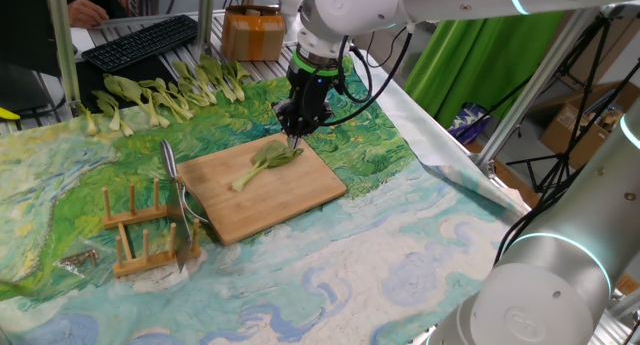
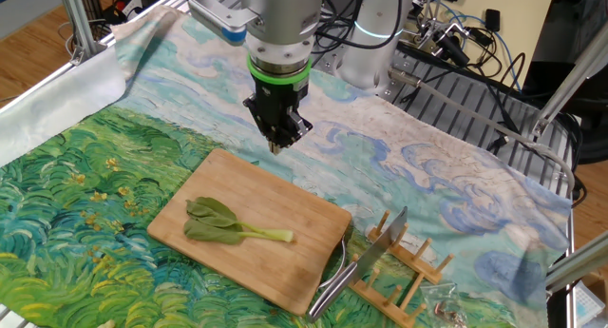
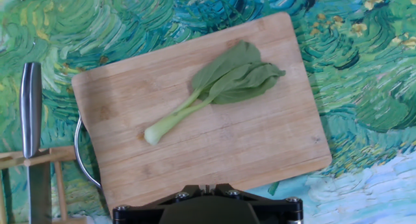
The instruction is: Chop the pakchoi
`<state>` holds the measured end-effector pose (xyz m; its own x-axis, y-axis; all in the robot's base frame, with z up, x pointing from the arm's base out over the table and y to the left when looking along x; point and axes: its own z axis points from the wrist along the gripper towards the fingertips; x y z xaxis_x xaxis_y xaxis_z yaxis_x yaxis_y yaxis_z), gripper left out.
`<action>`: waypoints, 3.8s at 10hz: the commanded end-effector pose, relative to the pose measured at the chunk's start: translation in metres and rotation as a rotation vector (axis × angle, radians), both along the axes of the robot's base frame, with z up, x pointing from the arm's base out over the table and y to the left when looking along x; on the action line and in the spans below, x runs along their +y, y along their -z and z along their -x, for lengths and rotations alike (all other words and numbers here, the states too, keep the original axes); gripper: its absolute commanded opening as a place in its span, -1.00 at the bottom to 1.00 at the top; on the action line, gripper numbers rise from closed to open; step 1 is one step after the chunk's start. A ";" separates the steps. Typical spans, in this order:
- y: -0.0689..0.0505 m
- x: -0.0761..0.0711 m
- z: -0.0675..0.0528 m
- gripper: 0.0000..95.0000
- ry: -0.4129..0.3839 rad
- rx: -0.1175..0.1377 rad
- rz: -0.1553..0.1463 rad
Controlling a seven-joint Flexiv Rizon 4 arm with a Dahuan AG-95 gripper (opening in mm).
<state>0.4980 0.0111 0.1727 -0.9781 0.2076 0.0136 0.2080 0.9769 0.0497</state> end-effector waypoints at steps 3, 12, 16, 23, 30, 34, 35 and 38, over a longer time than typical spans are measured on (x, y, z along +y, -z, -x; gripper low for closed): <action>0.003 0.002 -0.002 -1.00 0.042 0.008 -0.010; 0.003 0.006 -0.001 -1.00 0.104 0.052 -0.002; 0.002 0.008 0.000 -1.00 0.147 0.068 -0.012; 0.003 0.012 -0.001 -1.00 0.131 0.063 -0.035; 0.005 0.016 -0.002 -1.00 0.149 0.063 -0.037; 0.006 0.017 -0.002 -1.00 0.157 0.065 -0.039; 0.007 0.017 -0.002 -1.00 0.159 0.066 -0.042; 0.007 0.019 -0.002 -1.00 0.148 0.063 -0.047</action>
